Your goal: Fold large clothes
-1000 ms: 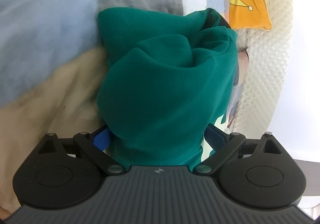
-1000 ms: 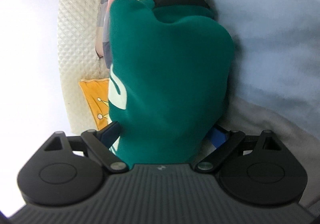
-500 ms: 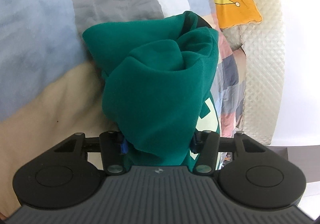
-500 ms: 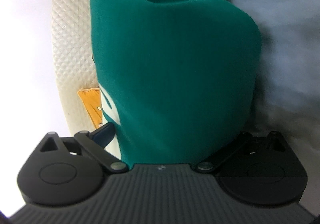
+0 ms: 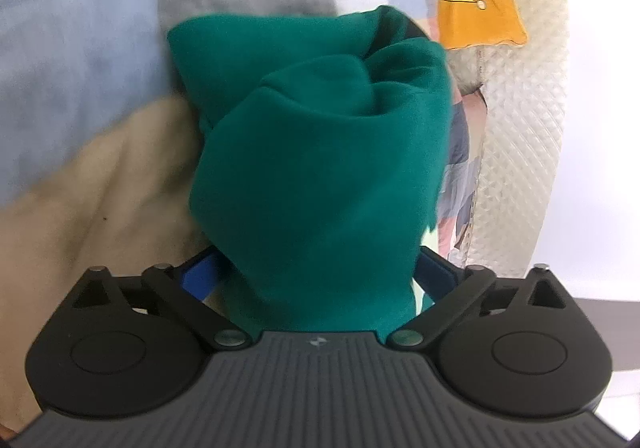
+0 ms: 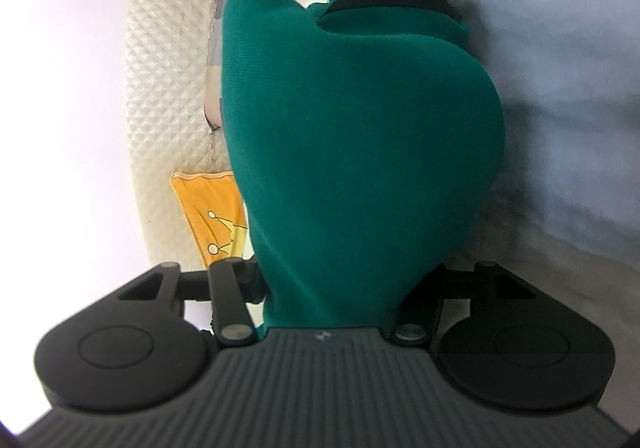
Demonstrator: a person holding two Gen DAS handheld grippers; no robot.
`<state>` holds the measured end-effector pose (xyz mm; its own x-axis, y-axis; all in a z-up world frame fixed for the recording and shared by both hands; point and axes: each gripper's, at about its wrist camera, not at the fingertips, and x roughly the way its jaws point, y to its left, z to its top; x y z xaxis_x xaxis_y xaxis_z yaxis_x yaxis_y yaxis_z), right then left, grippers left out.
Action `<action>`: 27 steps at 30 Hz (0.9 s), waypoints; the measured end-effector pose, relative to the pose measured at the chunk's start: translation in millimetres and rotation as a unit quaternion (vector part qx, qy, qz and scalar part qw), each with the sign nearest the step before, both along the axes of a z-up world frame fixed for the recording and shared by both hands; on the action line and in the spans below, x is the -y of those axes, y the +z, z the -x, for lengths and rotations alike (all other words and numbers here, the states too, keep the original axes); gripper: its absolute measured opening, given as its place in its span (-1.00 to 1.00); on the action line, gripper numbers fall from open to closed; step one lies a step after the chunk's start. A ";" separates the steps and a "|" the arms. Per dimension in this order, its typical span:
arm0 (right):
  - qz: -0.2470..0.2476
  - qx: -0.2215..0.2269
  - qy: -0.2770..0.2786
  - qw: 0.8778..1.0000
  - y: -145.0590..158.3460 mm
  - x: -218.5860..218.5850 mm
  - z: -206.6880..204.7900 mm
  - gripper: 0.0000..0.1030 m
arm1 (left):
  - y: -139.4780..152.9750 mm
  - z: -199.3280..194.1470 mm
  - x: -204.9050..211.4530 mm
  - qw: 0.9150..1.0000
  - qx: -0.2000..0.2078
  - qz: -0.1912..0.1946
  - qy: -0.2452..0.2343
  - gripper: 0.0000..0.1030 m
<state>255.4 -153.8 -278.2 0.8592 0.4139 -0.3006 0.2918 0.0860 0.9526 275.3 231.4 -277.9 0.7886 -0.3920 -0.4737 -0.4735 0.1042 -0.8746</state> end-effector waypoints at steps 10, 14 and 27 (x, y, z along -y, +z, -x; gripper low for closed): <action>0.021 0.004 0.010 1.000 2.6 -1.9 -11.3 0.16 | -7.8 -21.3 3.4 0.999 -0.006 0.007 0.036 0.97; 0.021 0.011 0.015 1.000 2.9 -0.8 -14.3 0.17 | 2.1 -17.5 5.9 0.999 -0.003 -0.018 0.033 0.59; 0.087 0.084 0.042 0.992 44.8 6.2 -11.2 -0.26 | 56.2 -20.8 14.3 0.990 0.052 -0.132 -0.015 0.03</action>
<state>266.6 -160.1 -233.4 0.8683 0.4401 -0.2290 0.1155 0.2696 0.9560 296.1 217.1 -221.7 0.8281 -0.2898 -0.4798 -0.3758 0.3481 -0.8588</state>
